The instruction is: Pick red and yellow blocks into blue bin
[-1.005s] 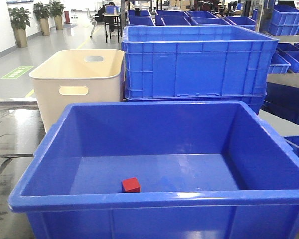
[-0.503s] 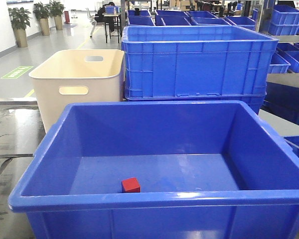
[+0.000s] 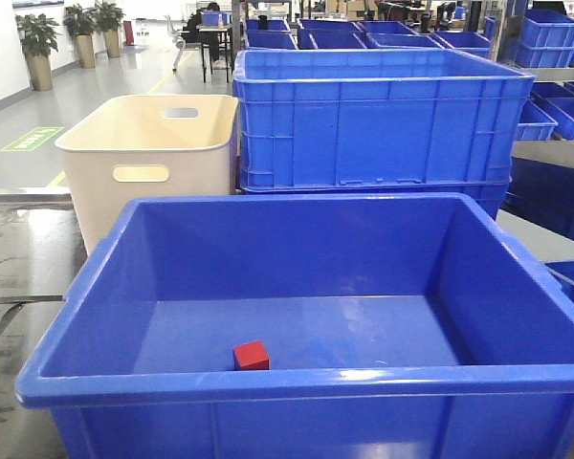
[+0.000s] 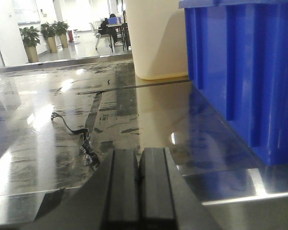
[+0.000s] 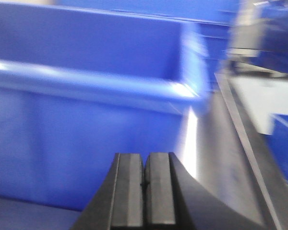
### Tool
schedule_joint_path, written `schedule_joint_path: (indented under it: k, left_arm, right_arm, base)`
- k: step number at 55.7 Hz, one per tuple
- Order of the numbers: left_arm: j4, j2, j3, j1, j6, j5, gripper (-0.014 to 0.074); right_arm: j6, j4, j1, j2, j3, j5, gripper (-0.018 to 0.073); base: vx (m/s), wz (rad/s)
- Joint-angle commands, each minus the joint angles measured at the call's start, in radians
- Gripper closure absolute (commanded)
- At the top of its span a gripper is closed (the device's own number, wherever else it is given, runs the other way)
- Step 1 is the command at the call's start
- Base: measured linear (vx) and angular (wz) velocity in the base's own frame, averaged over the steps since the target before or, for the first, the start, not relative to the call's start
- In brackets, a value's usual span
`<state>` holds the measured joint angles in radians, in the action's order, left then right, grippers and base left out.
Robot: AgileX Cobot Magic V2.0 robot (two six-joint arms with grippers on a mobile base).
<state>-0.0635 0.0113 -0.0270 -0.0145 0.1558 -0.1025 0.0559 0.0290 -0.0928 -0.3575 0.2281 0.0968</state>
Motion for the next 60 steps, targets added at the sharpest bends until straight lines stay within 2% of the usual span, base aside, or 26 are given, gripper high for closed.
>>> schedule_joint_path:
  k: [1, 6, 12, 15, 21, 60]
  left_arm:
    - [-0.001, 0.017, 0.017, -0.003, -0.01, 0.089, 0.0594]
    - [-0.001, 0.017, 0.017, -0.003, -0.01, 0.089, 0.0594]
    - [-0.001, 0.017, 0.017, -0.003, -0.01, 0.089, 0.0594]
    - [-0.001, 0.017, 0.017, -0.003, -0.01, 0.089, 0.0594]
    - [-0.001, 0.017, 0.017, -0.003, -0.01, 0.089, 0.0594]
    - [-0.001, 0.017, 0.017, -0.003, -0.01, 0.087, 0.0594]
  right_arm:
    - [-0.021, 0.001, 0.082, 0.033, -0.087, -0.216, 0.057]
    - [-0.056, -0.003, 0.123, 0.117, -0.187, -0.243, 0.057]
    - [-0.056, -0.001, 0.138, 0.232, -0.271, -0.223, 0.057]
    - [-0.056, 0.005, 0.14, 0.289, -0.263, -0.132, 0.057]
    - [-0.056, 0.013, 0.14, 0.383, -0.266, -0.056, 0.057]
    - [-0.056, 0.013, 0.14, 0.374, -0.266, -0.055, 0.057]
  base:
    - [0.0, 0.0]
    - [0.0, 0.0]
    - [0.0, 0.0]
    - [0.0, 0.0]
    - [0.0, 0.0]
    - [0.0, 0.0]
